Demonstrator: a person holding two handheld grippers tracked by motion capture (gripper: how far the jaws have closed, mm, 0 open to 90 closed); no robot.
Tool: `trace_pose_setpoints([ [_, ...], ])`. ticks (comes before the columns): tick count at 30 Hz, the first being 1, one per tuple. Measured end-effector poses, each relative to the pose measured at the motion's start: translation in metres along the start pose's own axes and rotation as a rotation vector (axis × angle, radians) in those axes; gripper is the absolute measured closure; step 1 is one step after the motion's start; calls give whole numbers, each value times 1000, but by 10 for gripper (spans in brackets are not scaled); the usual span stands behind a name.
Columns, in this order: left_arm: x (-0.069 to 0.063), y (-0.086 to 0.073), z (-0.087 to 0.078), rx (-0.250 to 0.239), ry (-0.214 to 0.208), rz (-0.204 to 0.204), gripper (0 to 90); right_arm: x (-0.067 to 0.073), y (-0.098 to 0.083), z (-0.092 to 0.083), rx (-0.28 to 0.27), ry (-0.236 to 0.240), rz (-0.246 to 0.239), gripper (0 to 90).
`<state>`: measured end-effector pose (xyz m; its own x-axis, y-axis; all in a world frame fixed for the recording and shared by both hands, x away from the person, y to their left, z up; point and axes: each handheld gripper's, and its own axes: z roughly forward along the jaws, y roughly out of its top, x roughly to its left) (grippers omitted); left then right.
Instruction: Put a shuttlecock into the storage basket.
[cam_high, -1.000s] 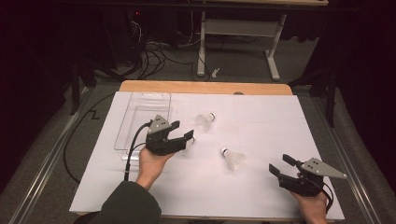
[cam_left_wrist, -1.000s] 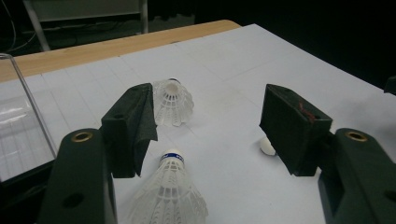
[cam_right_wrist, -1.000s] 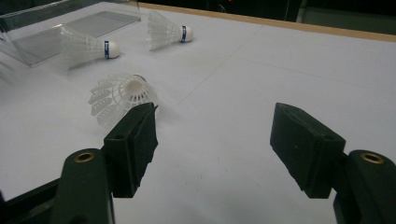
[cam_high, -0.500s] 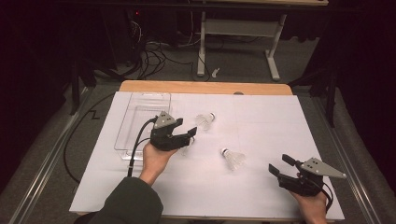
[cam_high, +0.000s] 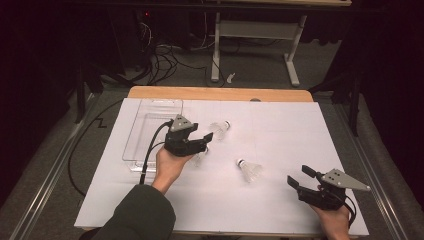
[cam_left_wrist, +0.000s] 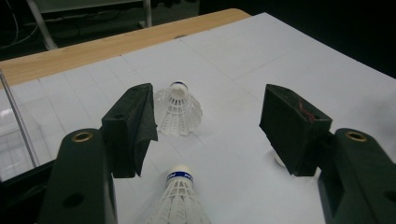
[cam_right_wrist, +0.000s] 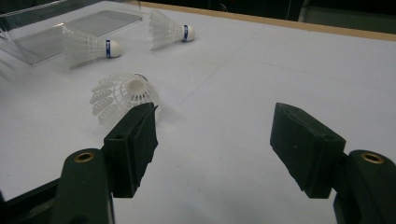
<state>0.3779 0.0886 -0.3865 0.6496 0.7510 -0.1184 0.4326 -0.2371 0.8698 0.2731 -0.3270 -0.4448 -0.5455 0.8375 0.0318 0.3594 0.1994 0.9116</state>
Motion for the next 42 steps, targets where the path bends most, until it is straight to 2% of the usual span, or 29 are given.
trace_pose_setpoints([
  [6, -1, 7, 0, 20, 7, 7, 371, 0, 0, 0, -2, 2, -3, 324],
  [10, -2, 9, 4, 62, 2, -4, 367, 0, 0, -1, -5, 3, -3, 324],
  [17, -2, 13, 6, 88, 2, -4, 364, 0, 0, -1, -3, 3, -5, 324],
  [24, -1, 16, 9, 147, 10, 4, 383, 0, 0, -1, -2, 2, -6, 324],
  [27, -1, 19, 11, 191, 11, 1, 394, 0, 0, -1, -3, 3, -6, 324],
  [35, 1, 23, 14, 261, 14, -9, 404, 0, 0, -1, -2, 3, -8, 324],
  [38, -1, 26, 16, 303, 21, 11, 402, 0, 0, -1, -1, 4, -9, 324],
  [42, -1, 28, 18, 331, 14, 9, 410, 1, 0, -1, -1, 4, -11, 324],
])
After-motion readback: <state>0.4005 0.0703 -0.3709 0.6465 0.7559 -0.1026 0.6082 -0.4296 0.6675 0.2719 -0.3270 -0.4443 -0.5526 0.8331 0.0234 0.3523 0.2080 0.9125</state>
